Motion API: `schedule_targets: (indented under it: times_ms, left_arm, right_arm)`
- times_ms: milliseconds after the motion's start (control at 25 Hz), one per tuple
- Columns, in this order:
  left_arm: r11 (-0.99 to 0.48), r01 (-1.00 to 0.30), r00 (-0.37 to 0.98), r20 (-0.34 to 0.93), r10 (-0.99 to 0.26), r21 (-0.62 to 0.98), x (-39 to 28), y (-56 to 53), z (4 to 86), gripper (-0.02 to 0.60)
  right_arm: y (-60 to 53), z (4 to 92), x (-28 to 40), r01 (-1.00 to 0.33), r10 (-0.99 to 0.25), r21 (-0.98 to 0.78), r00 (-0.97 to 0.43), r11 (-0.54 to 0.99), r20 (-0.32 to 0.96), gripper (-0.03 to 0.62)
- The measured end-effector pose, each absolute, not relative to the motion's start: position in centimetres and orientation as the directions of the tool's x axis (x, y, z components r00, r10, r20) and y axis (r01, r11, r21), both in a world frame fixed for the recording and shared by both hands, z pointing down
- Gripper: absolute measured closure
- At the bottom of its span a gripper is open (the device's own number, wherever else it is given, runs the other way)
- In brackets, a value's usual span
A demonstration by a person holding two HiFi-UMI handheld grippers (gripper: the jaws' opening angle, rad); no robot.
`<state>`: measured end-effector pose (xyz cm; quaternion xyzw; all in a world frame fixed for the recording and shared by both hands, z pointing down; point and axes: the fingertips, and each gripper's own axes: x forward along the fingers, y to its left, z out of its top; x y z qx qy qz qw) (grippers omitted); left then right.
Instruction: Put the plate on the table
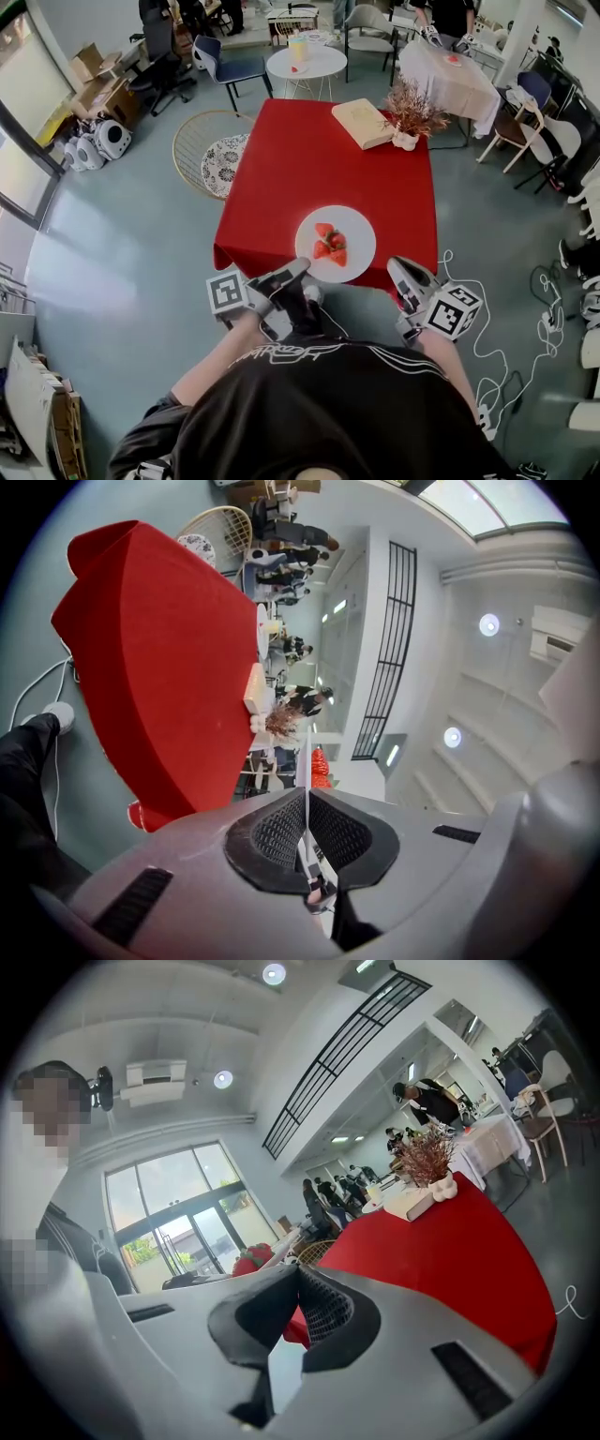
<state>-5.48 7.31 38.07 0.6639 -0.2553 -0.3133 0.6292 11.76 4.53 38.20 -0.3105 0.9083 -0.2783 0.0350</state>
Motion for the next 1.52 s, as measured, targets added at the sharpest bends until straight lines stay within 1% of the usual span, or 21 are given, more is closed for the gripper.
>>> schedule_targets:
  times_ms: [640,800,1160,1520]
  left_arm:
    - [-0.044,0.064,0.71,-0.076,-0.7,0.997,-7.4,-9.0,39.0,0.568]
    - [-0.035,0.059,0.723,-0.067,-0.688,0.998,-7.6,-11.2,38.9,0.568]
    - [-0.019,0.062,0.729,-0.058,-0.682,0.998,-8.9,-17.2,40.1,0.567]
    - [0.005,0.035,0.741,-0.022,-0.671,0.999,-10.1,-20.6,42.2,0.565]
  right_arm:
    - [-10.0,39.6,10.1,-0.579,-0.621,-0.577,-0.769,0.576,0.152,0.588]
    - [-12.1,39.7,9.9,-0.575,-0.634,-0.606,-0.759,0.549,0.146,0.588]
    - [-17.7,40.7,8.8,-0.595,-0.647,-0.618,-0.741,0.513,0.177,0.588]
    - [-20.7,42.1,6.7,-0.594,-0.629,-0.639,-0.747,0.49,0.212,0.588]
